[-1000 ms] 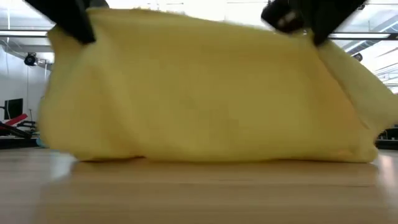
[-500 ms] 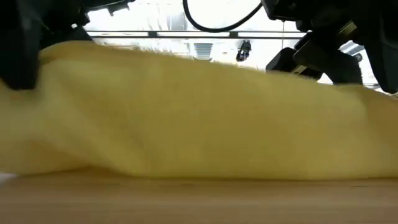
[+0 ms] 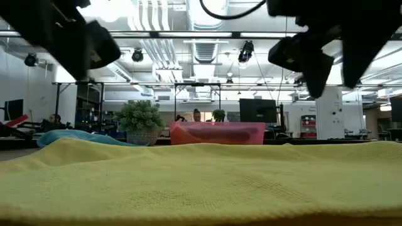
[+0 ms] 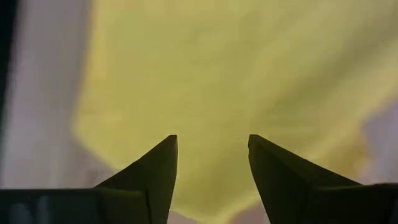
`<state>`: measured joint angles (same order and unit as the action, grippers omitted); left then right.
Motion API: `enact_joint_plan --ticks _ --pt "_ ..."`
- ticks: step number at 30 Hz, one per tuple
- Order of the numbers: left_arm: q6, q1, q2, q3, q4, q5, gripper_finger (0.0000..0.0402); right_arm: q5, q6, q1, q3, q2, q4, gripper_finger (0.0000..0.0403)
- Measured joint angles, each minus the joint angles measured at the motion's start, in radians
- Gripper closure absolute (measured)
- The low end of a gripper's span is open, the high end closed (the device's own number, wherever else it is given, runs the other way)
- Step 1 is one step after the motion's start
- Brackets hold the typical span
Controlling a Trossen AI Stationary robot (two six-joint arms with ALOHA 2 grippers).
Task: Fold microfiber towels
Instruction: Fold the yellow microfiber towel
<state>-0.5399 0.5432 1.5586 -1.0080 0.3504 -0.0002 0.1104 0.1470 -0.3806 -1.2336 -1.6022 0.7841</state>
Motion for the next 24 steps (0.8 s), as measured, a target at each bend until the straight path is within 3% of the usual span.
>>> enact_joint_plan --ticks 5,8,16,24 --pt "0.022 -0.017 0.000 0.013 -0.002 -0.140 0.0227 -0.136 0.060 0.061 0.122 0.086 -0.046 0.0226" --pt "0.027 -0.029 0.014 0.044 -0.010 -0.193 0.0227 -0.189 0.087 0.096 0.231 0.136 -0.171 0.0231" --pt "0.023 -0.054 0.021 0.158 -0.114 -0.258 0.0227 -0.216 0.105 0.164 0.483 0.174 -0.565 0.0234" --pt "0.049 -0.058 0.010 0.163 -0.061 -0.270 0.0227 -0.295 0.104 0.174 0.568 0.144 -0.684 0.0234"
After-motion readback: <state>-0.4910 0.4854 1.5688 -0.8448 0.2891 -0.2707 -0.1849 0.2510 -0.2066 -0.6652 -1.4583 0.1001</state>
